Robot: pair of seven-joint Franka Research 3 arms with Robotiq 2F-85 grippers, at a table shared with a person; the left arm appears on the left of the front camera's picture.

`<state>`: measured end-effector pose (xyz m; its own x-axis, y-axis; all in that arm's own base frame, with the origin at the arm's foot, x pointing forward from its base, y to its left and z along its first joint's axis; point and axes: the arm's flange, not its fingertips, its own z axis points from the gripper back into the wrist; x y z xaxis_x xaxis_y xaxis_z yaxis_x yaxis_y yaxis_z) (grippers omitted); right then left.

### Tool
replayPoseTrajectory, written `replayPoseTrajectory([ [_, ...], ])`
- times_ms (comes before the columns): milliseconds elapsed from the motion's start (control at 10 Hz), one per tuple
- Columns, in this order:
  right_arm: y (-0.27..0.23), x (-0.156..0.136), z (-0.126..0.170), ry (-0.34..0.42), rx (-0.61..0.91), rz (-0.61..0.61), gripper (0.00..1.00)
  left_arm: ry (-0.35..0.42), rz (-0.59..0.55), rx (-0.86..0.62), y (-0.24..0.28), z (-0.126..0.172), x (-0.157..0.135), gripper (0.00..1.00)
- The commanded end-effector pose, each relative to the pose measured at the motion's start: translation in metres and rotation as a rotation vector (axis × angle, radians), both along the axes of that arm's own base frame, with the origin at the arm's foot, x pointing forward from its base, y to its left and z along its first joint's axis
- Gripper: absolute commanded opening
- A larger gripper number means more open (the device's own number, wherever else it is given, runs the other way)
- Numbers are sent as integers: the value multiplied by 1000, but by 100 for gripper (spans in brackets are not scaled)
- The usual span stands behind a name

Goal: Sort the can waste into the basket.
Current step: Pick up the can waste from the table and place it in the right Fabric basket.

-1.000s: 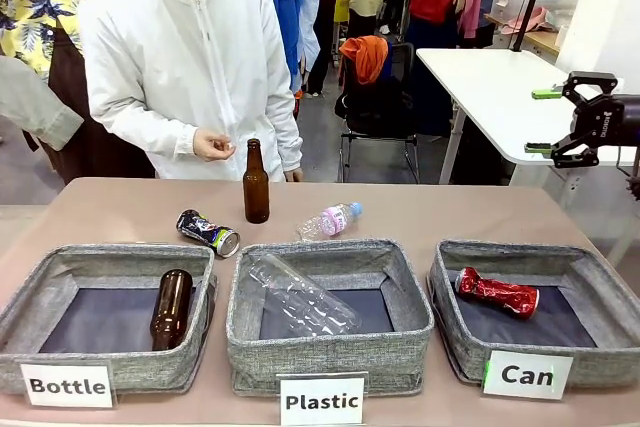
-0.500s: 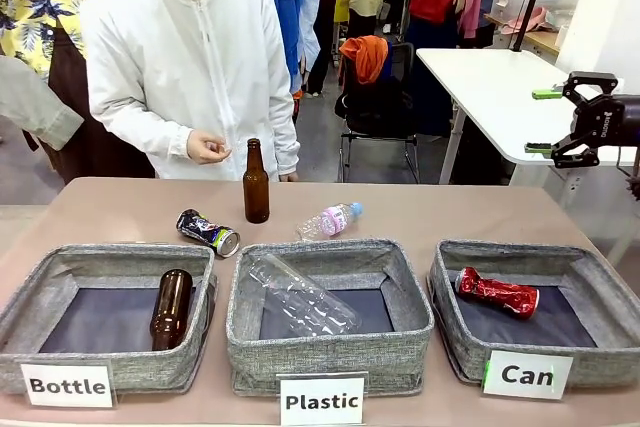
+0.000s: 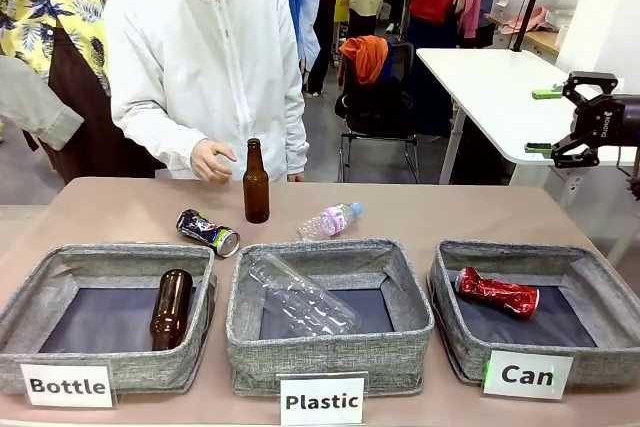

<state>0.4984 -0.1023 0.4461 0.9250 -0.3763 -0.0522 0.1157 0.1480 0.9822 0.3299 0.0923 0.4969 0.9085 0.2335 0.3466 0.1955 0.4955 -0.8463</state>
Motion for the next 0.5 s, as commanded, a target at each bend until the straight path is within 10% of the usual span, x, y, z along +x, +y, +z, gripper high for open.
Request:
replayPoseTrajectory([
  [0, -2, 2, 3, 2, 1, 9, 100, 42, -199, 284, -45, 22, 43, 100],
  [400, -2, 2, 3, 2, 1, 9, 100, 184, -386, 441, -102, 17, 109, 100],
])
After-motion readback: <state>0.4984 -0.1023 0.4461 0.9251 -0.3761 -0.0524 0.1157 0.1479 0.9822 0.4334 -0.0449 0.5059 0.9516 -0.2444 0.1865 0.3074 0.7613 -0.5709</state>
